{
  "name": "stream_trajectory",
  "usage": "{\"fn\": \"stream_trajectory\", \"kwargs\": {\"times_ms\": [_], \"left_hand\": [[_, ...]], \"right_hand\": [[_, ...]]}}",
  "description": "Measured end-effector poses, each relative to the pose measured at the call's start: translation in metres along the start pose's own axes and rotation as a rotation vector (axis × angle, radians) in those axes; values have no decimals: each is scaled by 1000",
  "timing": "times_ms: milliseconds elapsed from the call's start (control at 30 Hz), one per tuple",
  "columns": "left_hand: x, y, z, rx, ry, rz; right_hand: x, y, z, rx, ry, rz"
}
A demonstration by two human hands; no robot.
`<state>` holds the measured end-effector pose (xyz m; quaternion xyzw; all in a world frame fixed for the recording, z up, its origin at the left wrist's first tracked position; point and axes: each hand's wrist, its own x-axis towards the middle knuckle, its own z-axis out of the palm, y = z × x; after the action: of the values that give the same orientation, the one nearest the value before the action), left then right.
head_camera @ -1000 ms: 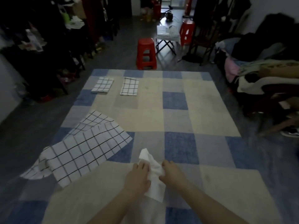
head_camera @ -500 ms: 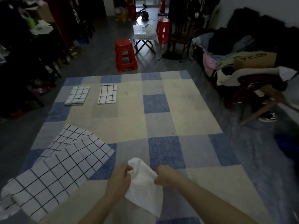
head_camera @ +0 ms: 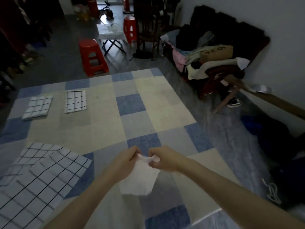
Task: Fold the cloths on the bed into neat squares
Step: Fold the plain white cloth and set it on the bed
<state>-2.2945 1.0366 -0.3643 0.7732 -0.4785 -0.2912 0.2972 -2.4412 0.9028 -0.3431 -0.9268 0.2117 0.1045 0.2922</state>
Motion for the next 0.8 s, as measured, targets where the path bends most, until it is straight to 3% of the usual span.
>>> {"fn": "stream_trajectory", "kwargs": {"times_ms": [167, 300, 367, 467, 600, 700, 800], "left_hand": [[23, 2, -2, 93, 16, -20], [28, 12, -19, 284, -192, 100], [36, 14, -33, 400, -246, 97], [52, 21, -54, 374, 9, 161], [44, 26, -74, 297, 353, 359], [21, 8, -61, 459, 418, 553], [0, -29, -25, 568, 328, 610]], "right_hand": [[-10, 14, -20, 40, -49, 148], [-4, 23, -35, 57, -185, 251], [1, 24, -44, 52, -166, 281], [9, 24, -63, 58, 93, 258], [7, 17, -68, 17, 405, 15], [-7, 16, -42, -136, 537, -173], [-19, 29, 1, -244, 427, -239]]}}
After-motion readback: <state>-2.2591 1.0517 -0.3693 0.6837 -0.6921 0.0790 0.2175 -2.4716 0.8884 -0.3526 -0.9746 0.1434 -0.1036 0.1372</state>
